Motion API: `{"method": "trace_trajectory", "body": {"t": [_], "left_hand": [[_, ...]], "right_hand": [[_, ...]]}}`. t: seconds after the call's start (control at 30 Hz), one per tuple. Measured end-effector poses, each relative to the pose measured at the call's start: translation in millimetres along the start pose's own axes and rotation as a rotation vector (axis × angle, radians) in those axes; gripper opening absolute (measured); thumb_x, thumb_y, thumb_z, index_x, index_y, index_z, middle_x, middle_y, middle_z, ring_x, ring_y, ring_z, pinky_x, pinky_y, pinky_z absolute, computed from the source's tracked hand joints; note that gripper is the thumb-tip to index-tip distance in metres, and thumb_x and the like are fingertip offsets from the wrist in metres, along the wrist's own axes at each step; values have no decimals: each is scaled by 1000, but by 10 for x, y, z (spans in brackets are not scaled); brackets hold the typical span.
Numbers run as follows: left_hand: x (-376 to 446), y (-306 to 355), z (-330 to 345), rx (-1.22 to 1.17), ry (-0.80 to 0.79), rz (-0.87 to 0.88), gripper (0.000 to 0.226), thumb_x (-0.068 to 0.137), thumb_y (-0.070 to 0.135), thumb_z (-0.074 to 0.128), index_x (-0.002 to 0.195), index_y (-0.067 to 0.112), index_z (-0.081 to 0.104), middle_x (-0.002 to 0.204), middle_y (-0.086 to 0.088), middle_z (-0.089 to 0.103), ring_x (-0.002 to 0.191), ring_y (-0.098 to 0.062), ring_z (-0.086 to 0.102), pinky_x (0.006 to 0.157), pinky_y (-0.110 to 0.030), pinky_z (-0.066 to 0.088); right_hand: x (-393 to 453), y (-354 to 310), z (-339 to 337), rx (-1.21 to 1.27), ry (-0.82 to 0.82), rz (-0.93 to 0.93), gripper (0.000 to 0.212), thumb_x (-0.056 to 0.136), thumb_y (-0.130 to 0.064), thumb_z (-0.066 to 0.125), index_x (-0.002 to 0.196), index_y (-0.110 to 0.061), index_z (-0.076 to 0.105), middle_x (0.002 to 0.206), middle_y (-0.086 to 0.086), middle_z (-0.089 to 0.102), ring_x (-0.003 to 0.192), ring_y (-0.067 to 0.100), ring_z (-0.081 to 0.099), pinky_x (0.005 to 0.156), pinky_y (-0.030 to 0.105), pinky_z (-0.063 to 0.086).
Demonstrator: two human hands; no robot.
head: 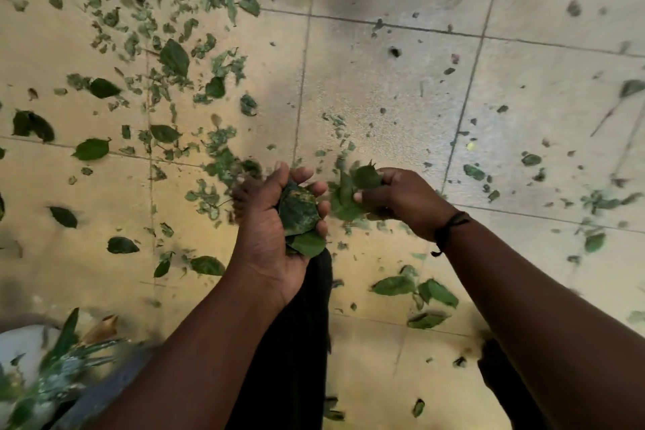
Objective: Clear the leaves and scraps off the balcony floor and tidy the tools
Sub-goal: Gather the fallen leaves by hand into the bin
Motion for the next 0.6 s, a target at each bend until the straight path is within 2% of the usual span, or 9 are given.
{"method": "trace_trajectory", "body": {"t": [0.07, 0.13, 0.2, 0.3, 0.37, 0.4, 0.47, 0.53, 0.6], "left_hand": [[-45, -185, 153, 41, -3, -11, 24, 90, 39, 56, 96, 17, 64, 79, -1, 63, 61, -14, 55, 49, -22, 42], [-83, -373, 256, 84, 22, -26, 27, 81, 35, 62, 102, 18, 66, 81, -2, 66, 61, -15, 56, 49, -22, 44], [-111, -612, 379, 132, 33, -42, 23, 86, 31, 63, 107, 21, 68, 85, -3, 69, 66, -16, 61, 54, -25, 47], [-179, -1040, 660, 212, -51, -103, 21, 96, 32, 54, 105, 26, 72, 102, -6, 74, 93, -25, 68, 80, -37, 52], [-293, -1344, 924, 278, -116, -132, 26, 95, 33, 52, 107, 23, 73, 112, -7, 73, 109, -29, 66, 95, -44, 48], [-359, -1512, 1067, 281, -149, -135, 31, 92, 36, 52, 110, 19, 72, 114, -7, 72, 113, -29, 64, 101, -48, 46], [-435, -1790, 1267, 268, -201, -105, 51, 86, 49, 50, 116, 12, 68, 119, -7, 69, 117, -27, 62, 109, -53, 39], [-519, -2106, 1533, 312, -224, -87, 69, 81, 65, 43, 116, 12, 69, 124, -8, 68, 120, -25, 61, 109, -49, 40], [-577, -2470, 1777, 388, -243, -61, 72, 81, 68, 38, 113, 12, 70, 121, -7, 70, 115, -21, 64, 104, -40, 43]], "right_hand": [[-360, -13, -152, 93, -30, -26, 17, 90, -4, 64, 107, -4, 64, 91, 10, 67, 74, 19, 61, 67, 29, 51], [-659, 13, -253, 152, -41, -57, 15, 93, -2, 57, 105, -10, 61, 92, 6, 65, 82, 20, 59, 74, 32, 47], [-934, 92, -312, 236, -41, -60, 19, 93, 1, 52, 101, -14, 61, 94, 4, 67, 89, 22, 60, 83, 39, 47], [-1295, 190, -358, 324, 90, -88, 28, 91, 4, 45, 94, -19, 60, 97, 5, 68, 93, 23, 61, 82, 41, 50], [-1535, 307, -497, 411, 232, -156, 32, 88, 6, 41, 101, -17, 58, 104, 9, 65, 94, 20, 62, 72, 32, 54], [-1641, 403, -581, 499, 239, -189, 34, 86, 3, 41, 107, -17, 57, 105, 7, 64, 93, 15, 63, 69, 25, 54], [-1799, 524, -721, 739, 183, -244, 35, 80, -10, 46, 110, -19, 59, 104, 1, 66, 94, 7, 64, 75, 22, 53], [-1921, 736, -982, 1060, 214, -258, 34, 77, -24, 55, 108, -16, 66, 106, 0, 71, 102, 11, 66, 87, 29, 52], [-2071, 908, -1284, 1355, 295, -238, 49, 78, -39, 65, 114, -5, 65, 112, 9, 69, 108, 19, 66, 95, 36, 52]]}}
Point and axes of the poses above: each hand's wrist, its own x-axis towards the middle knuckle, its own z-axis out of the palm, y = z × x, the point moved 4 cm from there along x, towards the middle knuckle
